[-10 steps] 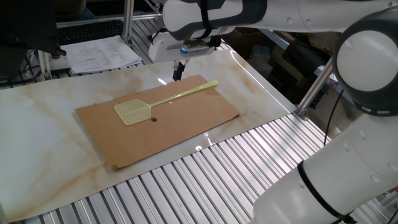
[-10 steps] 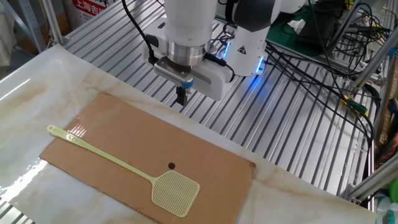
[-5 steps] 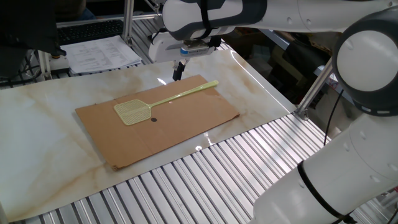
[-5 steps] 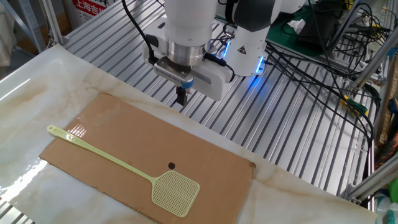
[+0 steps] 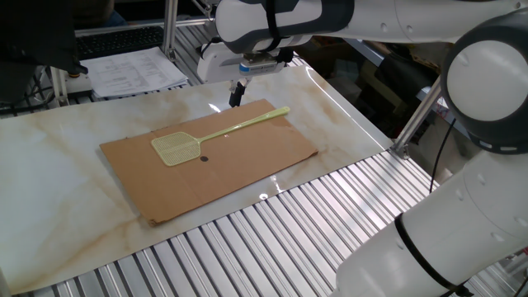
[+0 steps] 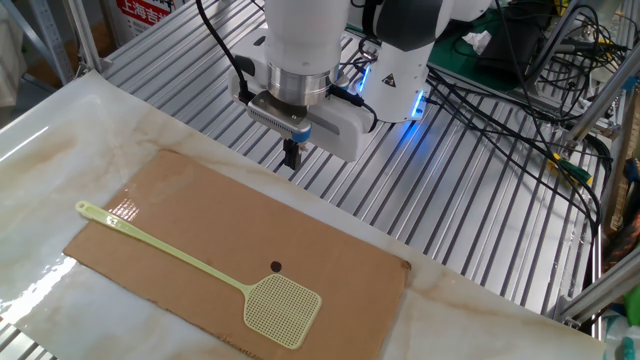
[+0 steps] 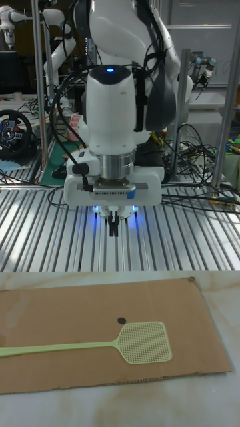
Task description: Swat with a flyswatter
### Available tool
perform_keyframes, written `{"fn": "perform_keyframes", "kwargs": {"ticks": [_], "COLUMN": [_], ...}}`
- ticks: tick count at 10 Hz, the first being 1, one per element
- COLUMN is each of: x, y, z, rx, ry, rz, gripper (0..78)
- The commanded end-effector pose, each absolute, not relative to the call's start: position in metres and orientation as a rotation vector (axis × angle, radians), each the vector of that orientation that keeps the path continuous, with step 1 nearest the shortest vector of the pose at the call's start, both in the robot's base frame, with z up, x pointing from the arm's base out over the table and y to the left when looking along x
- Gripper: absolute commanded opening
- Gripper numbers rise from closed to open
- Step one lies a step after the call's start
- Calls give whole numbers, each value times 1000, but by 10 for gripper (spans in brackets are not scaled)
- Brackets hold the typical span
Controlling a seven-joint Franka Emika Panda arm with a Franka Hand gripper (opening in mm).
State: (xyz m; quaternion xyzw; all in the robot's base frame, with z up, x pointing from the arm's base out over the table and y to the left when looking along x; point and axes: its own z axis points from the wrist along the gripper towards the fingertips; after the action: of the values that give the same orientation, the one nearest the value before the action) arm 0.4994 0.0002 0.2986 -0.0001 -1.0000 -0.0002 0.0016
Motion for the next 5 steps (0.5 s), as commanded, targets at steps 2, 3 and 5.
{"fn": "perform_keyframes", "kwargs": {"ticks": [2,3,5], "x": [499,499,501], "y": [0,0,0], "z": [299,299,299], "rx": [-457,-460,-485], "ry": [-3035,-3033,-3027], "rz": [50,53,50], "gripper": [0,0,0]}}
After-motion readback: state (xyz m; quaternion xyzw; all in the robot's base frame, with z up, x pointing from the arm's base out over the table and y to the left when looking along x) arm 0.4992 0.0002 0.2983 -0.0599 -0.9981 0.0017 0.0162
